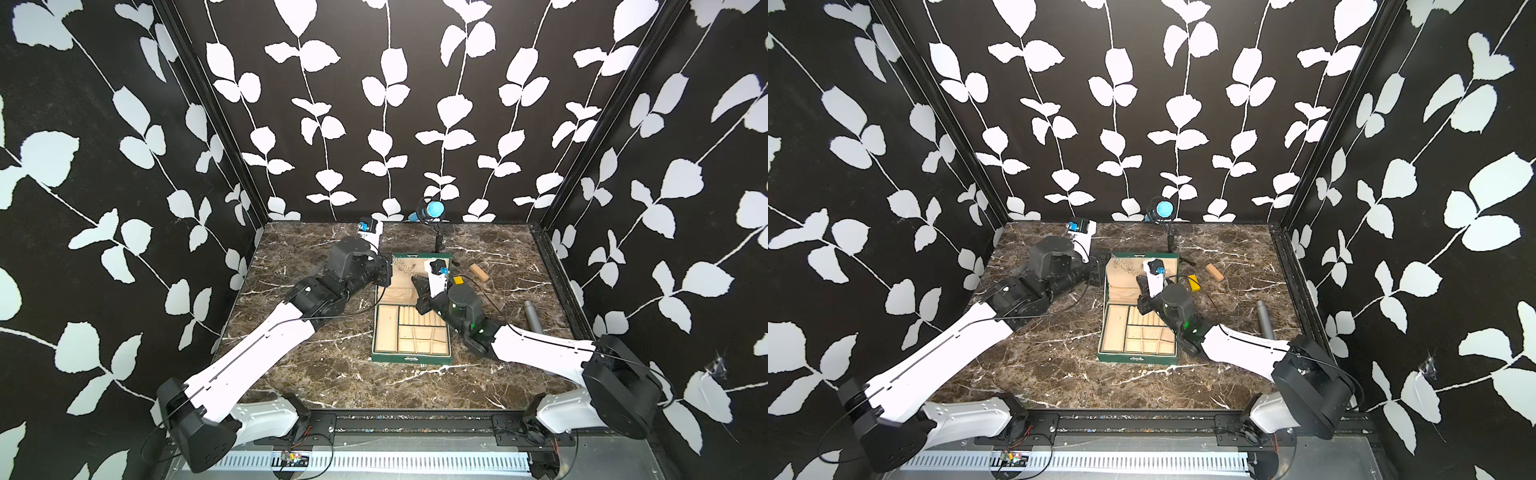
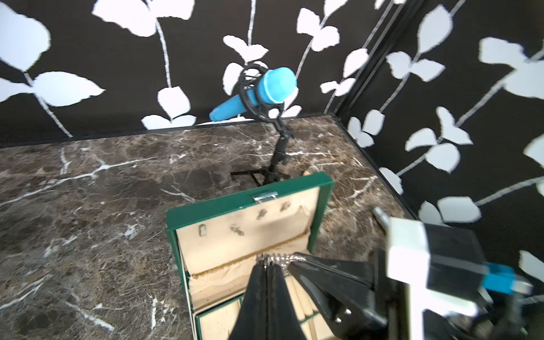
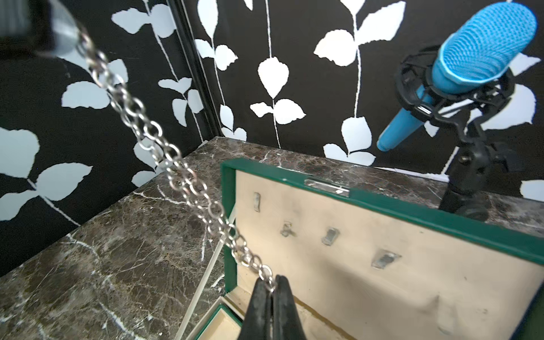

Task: Put jewelry chain into jewelry box
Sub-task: Hang the necklace on the jewelry box clasp.

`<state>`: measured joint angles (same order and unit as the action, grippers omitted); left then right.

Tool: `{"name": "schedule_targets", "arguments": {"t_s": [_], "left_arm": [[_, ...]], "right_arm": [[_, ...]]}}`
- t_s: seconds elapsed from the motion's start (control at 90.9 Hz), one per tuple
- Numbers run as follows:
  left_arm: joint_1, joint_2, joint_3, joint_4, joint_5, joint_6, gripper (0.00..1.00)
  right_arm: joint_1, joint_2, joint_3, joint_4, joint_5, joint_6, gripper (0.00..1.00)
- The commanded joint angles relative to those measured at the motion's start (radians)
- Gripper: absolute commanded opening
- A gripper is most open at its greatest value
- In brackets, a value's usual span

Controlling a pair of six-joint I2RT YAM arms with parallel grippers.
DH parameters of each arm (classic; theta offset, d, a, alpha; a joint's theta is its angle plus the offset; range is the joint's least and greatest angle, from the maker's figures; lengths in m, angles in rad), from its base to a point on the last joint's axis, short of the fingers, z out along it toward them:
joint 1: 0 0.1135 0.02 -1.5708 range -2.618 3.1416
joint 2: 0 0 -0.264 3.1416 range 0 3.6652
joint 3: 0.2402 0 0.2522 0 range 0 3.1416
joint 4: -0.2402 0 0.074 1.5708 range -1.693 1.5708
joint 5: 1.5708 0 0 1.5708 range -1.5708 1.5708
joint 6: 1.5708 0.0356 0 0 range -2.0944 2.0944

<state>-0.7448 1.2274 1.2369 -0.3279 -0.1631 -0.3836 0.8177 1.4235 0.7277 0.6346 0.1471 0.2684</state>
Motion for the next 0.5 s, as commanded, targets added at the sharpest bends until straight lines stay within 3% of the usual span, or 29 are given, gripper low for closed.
{"name": "schedule_targets", "arguments": {"t_s": [0.0, 0.484], "left_arm": [[0.000, 0.033, -0.020, 0.116, -0.107, -0.035, 0.00], [0.098, 0.153, -0.092, 0.217, -0.050, -0.116, 0.00]], "right_arm": [[-0.023, 0.038, 0.058, -0.016, 0.024, 0.052, 0.00], [-0.074, 0.209, 0.173, 0.003, -0.030, 0.091, 0.00]]}}
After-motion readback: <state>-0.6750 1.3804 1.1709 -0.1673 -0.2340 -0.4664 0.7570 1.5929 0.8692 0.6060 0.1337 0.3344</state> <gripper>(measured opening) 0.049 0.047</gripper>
